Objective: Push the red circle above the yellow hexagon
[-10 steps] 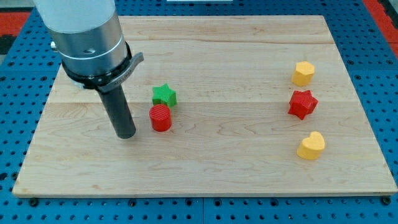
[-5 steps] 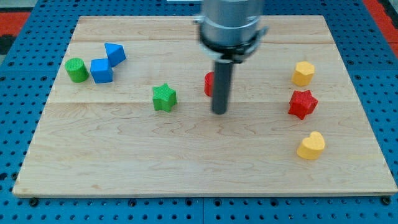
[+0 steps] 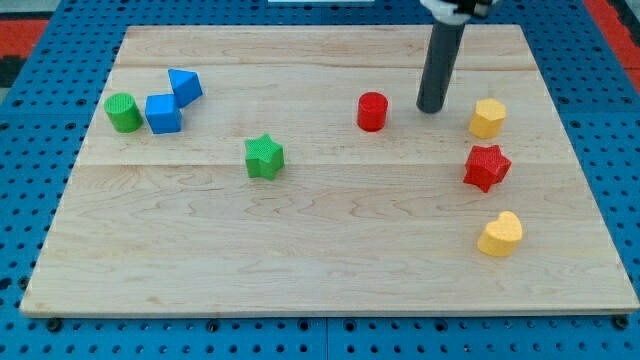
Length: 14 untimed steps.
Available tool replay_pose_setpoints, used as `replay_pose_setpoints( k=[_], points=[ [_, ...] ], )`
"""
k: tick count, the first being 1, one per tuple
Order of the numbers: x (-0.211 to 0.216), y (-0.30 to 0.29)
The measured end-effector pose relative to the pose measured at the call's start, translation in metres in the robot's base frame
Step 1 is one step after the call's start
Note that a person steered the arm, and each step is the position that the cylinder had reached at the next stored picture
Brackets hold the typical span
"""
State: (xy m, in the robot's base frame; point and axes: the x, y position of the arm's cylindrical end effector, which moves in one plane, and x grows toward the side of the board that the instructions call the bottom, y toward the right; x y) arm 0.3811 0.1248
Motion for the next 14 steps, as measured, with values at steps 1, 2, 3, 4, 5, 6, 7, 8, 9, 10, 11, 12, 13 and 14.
replay_pose_setpoints(
  k=[1,2,3,4,5,6,7,8,9,10,11,12,13,14],
  points=[
    [0.034,-0.05],
    [-0.001,-0.09],
    [-0.026,-0.041],
    [-0.036,0.006],
    [-0.049,-0.006],
    [-0.058,-0.025],
    [-0.076,0.01],
    [-0.077,0.048],
    [-0.077,0.034],
    [-0.094,0.015],
    [-0.113,0.07],
    [-0.113,0.056],
    [-0.132,-0.011],
    [-0.144,-0.02]
  ],
)
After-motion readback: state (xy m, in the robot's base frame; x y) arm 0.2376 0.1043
